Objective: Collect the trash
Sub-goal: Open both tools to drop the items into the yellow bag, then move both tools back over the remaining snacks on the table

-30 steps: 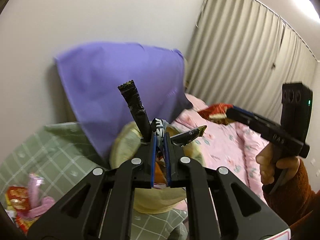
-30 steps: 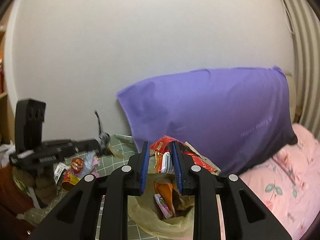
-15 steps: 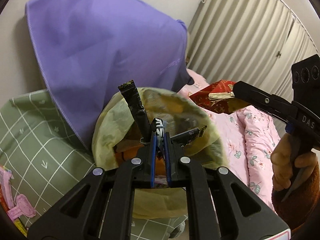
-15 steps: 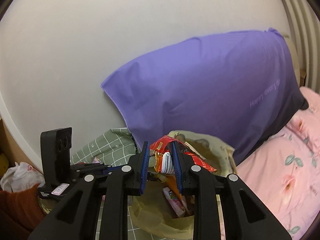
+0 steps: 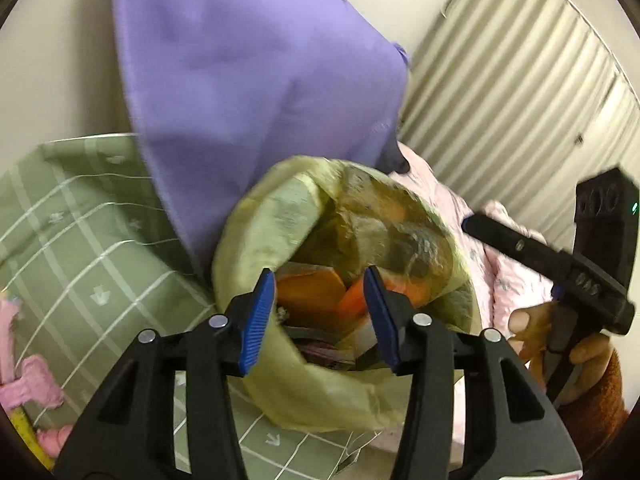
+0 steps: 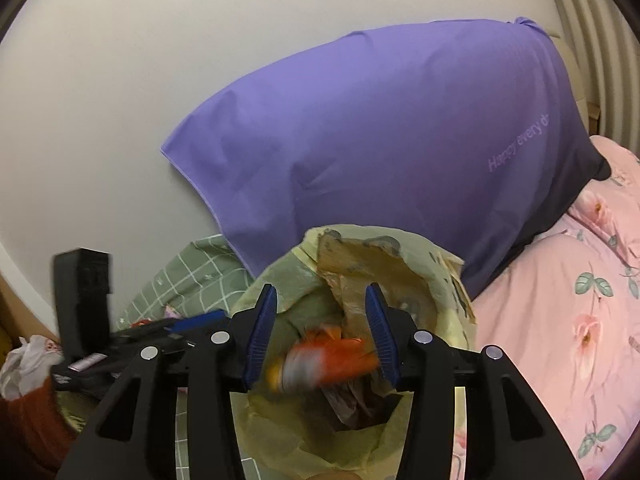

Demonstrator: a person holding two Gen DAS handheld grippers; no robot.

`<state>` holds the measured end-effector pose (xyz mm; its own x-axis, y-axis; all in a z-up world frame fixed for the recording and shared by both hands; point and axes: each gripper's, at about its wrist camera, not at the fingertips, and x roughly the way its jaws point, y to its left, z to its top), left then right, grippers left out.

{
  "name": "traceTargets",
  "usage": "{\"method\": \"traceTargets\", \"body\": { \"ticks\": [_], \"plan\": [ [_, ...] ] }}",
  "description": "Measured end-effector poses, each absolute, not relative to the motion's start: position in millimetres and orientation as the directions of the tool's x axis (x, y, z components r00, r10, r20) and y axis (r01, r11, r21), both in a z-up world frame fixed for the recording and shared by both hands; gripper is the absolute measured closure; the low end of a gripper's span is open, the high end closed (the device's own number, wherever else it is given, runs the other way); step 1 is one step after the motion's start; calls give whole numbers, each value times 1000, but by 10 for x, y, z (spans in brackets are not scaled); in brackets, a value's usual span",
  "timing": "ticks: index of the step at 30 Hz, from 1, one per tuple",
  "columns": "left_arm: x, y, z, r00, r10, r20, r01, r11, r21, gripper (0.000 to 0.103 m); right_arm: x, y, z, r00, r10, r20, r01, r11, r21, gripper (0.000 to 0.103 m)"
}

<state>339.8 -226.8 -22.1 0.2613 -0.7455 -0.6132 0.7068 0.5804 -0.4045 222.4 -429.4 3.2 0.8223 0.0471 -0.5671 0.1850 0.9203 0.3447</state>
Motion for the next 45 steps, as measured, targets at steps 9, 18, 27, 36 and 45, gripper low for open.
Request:
{"method": "traceTargets", "body": {
  "ticks": [9,18,27,36,45],
  "plan": [
    [3189,-1144,-182,528,-626,-573,552,766,-329,50,2156,-4071,48,841,61,-538,139,936,324,53],
    [3104,321,-368,699,-368,-613,261,930,-260,46,2253,-3498,74,852,164,-497,-12,955,295,47],
    [2963,1315,-518,759,-184,-625,7,961,-275,45,2550,-2682,-4,770,360,-526,-269,932,243,41],
    [2891,1598,-762,726,-134,-674,-65,963,-261,45,2740,-2195,-260,696,391,-602,-365,915,173,41],
    [3186,1356,-917,648,-202,-734,68,976,-208,40,2882,-2006,-520,662,363,-655,-353,923,155,41]
  ]
}}
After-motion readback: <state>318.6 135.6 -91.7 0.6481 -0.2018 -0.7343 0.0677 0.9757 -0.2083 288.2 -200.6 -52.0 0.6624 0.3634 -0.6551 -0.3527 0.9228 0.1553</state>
